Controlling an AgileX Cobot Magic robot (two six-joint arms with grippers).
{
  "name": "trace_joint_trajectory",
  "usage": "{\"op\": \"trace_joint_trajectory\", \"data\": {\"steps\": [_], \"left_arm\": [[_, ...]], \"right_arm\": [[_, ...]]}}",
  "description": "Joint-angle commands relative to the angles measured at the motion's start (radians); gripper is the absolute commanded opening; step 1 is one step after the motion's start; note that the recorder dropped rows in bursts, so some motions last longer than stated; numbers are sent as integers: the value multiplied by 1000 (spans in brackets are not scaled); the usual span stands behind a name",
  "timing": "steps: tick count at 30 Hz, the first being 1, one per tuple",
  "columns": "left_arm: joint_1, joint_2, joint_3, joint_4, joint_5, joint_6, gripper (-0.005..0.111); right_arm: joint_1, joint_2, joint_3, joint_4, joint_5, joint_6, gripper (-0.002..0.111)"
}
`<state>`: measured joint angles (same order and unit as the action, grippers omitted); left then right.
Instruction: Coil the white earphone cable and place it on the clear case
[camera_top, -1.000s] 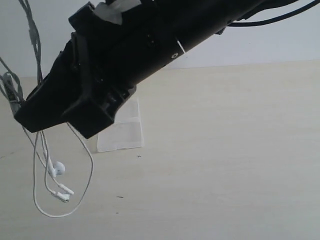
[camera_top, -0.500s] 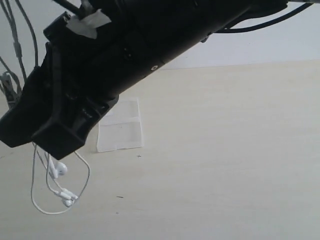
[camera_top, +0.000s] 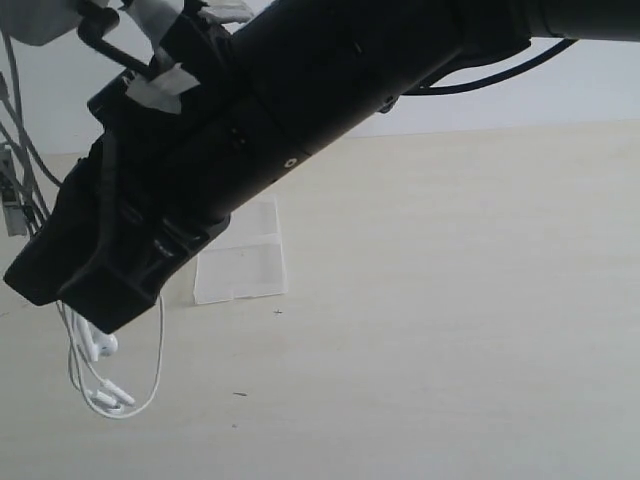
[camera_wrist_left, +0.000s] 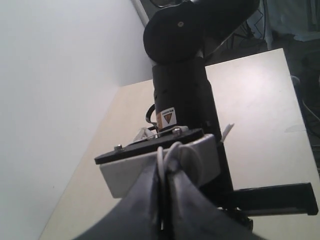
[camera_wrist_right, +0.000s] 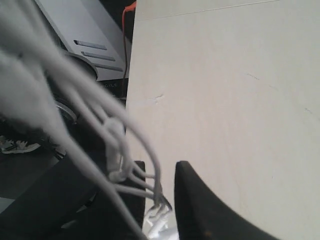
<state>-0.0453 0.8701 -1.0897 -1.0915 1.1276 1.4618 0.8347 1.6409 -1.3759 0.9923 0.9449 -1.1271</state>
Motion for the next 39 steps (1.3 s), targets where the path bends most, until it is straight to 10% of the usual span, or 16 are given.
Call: {"op": "trace_joint_trajectory", "data": {"steps": [1,21,39], "left_arm": [[-6,-9,-6,-22,-11,-3,0],[-6,-14,-6,16,-13,-57,0],[-6,-69,-6,672,3,-562,0]], "right_arm": [[2,-1,-4,31,-6,3,21],[2,-1,-4,41,-19,5,0],[2,-22,-4,-158,-66,188,0]]}}
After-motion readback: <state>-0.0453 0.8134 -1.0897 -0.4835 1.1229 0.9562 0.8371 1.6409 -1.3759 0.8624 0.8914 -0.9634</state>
